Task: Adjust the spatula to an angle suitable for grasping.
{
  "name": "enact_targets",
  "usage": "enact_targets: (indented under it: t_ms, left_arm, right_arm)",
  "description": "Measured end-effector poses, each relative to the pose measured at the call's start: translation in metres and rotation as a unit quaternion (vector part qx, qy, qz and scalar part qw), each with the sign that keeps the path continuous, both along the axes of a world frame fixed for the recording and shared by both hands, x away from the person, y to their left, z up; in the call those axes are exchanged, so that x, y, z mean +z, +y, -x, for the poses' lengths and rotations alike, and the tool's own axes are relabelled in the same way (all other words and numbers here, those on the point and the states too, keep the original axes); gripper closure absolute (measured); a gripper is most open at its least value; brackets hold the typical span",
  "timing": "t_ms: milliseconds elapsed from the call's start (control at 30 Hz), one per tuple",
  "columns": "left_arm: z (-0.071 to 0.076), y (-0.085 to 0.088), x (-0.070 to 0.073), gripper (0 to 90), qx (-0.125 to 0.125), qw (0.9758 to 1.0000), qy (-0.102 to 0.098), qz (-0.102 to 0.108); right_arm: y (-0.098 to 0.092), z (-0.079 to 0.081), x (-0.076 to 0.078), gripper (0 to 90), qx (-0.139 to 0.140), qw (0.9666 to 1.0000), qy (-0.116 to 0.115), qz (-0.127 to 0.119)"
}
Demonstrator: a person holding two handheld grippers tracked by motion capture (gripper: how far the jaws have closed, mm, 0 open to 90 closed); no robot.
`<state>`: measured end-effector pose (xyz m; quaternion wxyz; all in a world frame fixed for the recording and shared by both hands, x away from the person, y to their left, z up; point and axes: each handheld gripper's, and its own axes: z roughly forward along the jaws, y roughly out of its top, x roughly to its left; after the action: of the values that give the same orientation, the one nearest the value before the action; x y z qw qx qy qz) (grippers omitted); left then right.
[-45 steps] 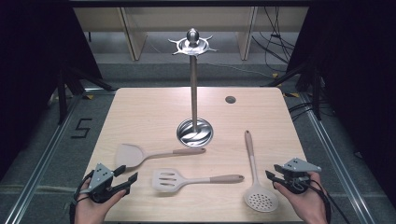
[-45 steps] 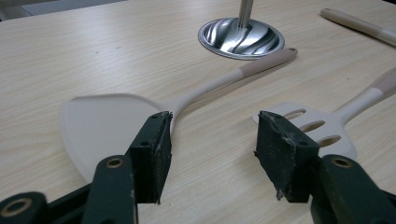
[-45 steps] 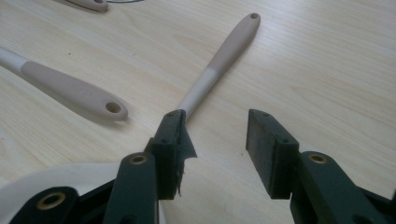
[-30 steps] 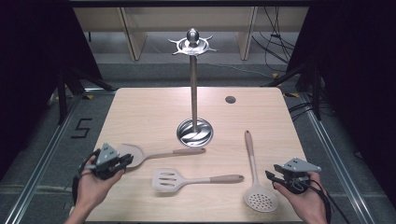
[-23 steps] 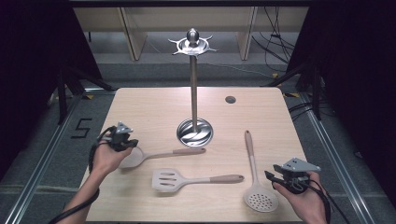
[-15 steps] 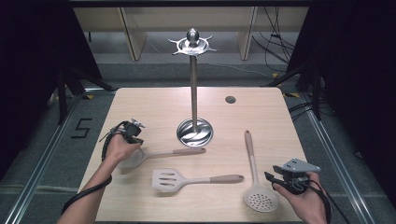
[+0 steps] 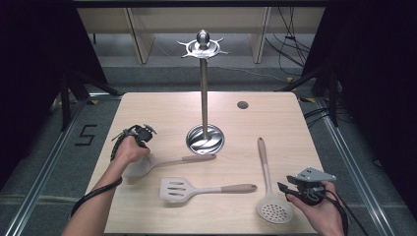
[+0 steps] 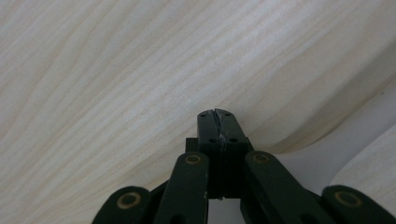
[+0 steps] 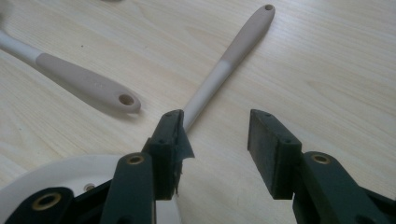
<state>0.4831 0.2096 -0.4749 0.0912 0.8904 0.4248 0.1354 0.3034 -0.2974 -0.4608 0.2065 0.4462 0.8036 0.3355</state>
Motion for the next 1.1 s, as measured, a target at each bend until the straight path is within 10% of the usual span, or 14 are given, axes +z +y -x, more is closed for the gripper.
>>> enact_targets:
  t_ms: [300, 533, 633, 900, 1033, 1100]
  left_arm:
    - [0.015, -0.014, 0.002, 89.4, -0.052, 0.9955, 0.062, -0.05]
    - [0.031, -0.021, 0.0, 89.4, -0.042, 0.9924, 0.099, -0.06]
    - [0.038, -0.019, 0.002, 89.3, -0.069, 0.9868, 0.129, -0.07]
    - [0.047, -0.012, 0.006, 74.8, -0.048, 0.9913, 0.121, -0.023]
    - [0.046, -0.003, 0.019, 62.9, -0.071, 0.9956, 0.06, 0.01]
    - [0.051, 0.002, 0.029, 55.2, -0.054, 0.996, 0.016, 0.069]
  right_arm:
    - [-0.001, -0.001, 0.0, 55.7, 0.003, 1.0, 0.004, -0.001]
    - [0.0, -0.001, -0.001, 55.5, 0.007, 1.0, -0.002, 0.0]
    - [0.0, -0.001, -0.002, 55.4, 0.005, 1.0, 0.001, -0.001]
    - [0.0, -0.001, -0.002, 55.1, 0.007, 1.0, -0.004, -0.001]
    - [-0.001, 0.0, 0.001, 54.8, 0.001, 1.0, -0.006, -0.002]
    - [-0.002, 0.0, 0.001, 54.8, 0.0, 0.9998, -0.014, -0.011]
